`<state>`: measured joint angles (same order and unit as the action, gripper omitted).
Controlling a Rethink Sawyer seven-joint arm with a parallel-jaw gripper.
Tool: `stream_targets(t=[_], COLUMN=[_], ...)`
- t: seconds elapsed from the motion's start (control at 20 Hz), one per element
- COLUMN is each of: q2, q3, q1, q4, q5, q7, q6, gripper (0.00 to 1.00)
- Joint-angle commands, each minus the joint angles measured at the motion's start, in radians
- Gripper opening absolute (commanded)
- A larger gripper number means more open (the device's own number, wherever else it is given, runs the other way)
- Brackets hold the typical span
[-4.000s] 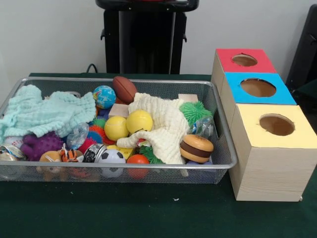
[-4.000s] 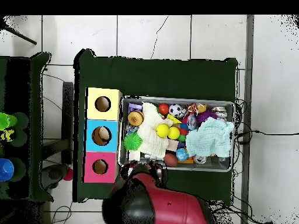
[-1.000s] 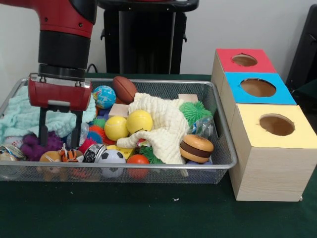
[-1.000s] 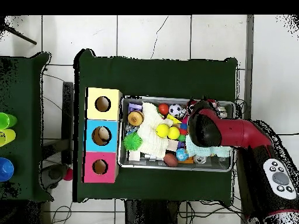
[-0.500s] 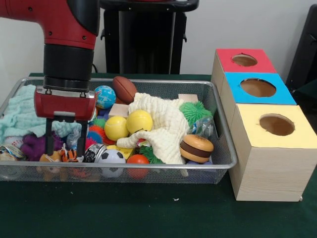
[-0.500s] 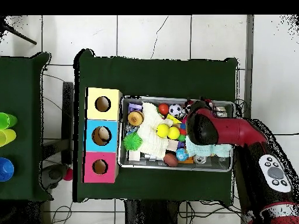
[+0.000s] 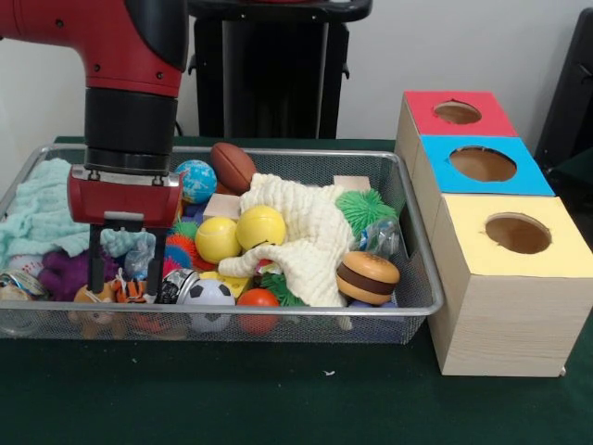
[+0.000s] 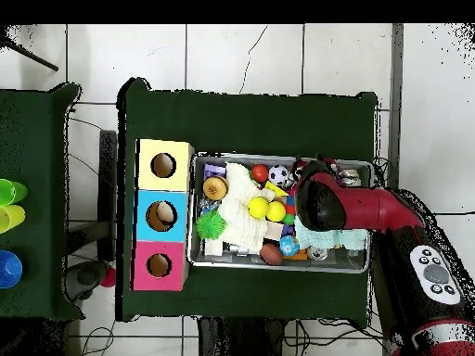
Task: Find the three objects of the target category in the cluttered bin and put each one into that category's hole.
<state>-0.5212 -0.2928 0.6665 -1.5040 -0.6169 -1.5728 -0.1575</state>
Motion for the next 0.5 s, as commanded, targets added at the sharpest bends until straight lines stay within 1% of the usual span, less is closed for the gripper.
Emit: stream_targets(t=[0.05, 0.15, 0.4, 0.5], q2=[0.020, 0.018, 0.020, 0.023], q3=[-0.053, -0.038, -0.031, -0.023], q1=[-0.019, -0.032, -0.040, -0.047], q4=[0.056, 0.069, 0.076, 0.084], q5=[-0.041, -0.056, -0.057, -0.068], q7=[0.060, 0.075, 0.085, 0.091], q6=[-0.117, -0.128, -0.149, -0.148], gripper=[1.00, 1.00, 1.00, 1.00])
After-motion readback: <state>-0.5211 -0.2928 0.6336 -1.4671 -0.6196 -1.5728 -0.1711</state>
